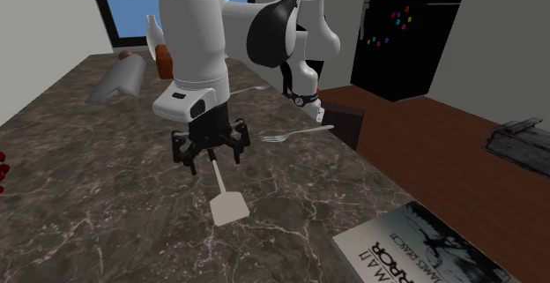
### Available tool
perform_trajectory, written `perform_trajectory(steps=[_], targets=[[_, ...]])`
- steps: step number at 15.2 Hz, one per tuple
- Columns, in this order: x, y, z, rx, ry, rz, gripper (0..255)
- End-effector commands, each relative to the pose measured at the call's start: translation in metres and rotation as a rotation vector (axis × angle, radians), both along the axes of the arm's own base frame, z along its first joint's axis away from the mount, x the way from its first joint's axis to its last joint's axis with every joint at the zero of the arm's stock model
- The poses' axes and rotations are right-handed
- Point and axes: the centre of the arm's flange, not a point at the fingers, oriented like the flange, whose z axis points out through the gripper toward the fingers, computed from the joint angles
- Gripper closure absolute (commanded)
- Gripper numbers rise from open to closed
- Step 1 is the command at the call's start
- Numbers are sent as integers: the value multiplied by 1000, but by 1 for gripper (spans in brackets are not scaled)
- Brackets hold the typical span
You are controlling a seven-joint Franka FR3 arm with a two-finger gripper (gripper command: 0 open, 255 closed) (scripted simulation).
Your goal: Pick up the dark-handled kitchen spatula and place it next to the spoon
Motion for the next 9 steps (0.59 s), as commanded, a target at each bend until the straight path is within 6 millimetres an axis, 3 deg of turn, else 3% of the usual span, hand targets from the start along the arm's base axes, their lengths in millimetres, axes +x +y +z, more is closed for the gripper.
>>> perform_trajectory(steps=[1,2,3,9], targets=[[0,0,0,0,0,0,0],[0,0,0,0,0,0,0],[0,0,0,0,0,0,255],[0,0,0,0,0,0,255]])
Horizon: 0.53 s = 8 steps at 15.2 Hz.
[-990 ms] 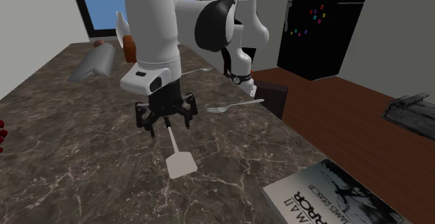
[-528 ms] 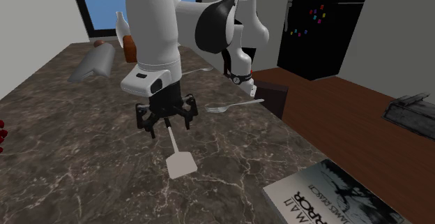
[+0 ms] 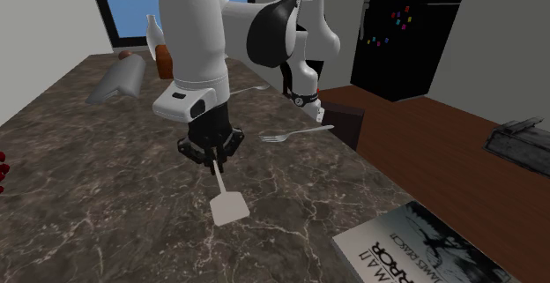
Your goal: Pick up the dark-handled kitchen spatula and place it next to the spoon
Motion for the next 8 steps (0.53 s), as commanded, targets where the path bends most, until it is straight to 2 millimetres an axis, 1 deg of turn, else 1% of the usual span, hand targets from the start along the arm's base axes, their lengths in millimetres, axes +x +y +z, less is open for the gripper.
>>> perform_trajectory(steps=[1,3,8], targets=[[0,0,0,0,0,0,255],[0,0,0,0,0,0,255],[0,0,26,0,0,0,255]])
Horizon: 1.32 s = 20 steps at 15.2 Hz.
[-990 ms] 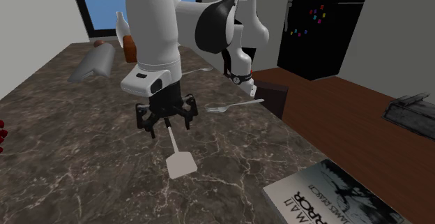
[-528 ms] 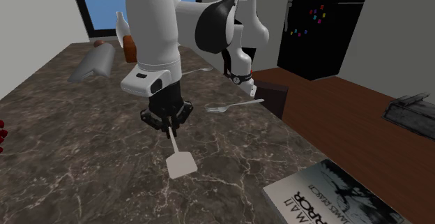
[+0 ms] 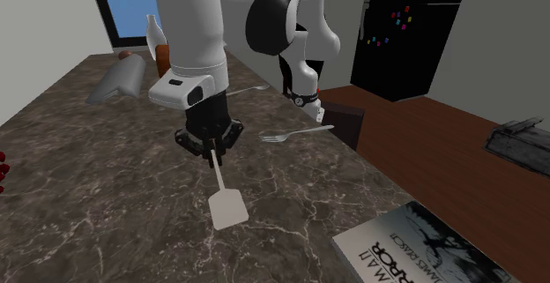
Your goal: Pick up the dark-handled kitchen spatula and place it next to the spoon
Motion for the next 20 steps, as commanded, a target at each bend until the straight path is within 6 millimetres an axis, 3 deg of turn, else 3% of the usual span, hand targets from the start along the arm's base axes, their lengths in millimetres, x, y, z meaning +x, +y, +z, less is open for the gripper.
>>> perform_trajectory(steps=[1,12,20], targets=[[-1,0,10,0,0,0,255],[-1,0,64,0,0,0,255],[-96,-47,65,0,0,0,255]])
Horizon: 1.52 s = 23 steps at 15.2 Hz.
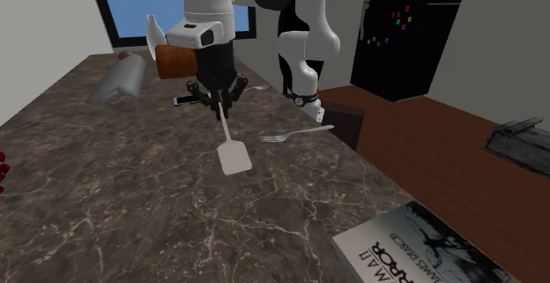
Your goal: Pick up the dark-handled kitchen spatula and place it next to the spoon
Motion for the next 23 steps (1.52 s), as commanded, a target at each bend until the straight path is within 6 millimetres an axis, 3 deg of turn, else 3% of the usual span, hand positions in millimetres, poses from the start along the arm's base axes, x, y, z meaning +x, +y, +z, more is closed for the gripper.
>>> perform_trajectory(steps=[1,10,23], targets=[[-24,-12,-1,0,0,1,255],[-133,-65,-1,0,0,1,255],[-133,-65,-70,0,0,1,255]])
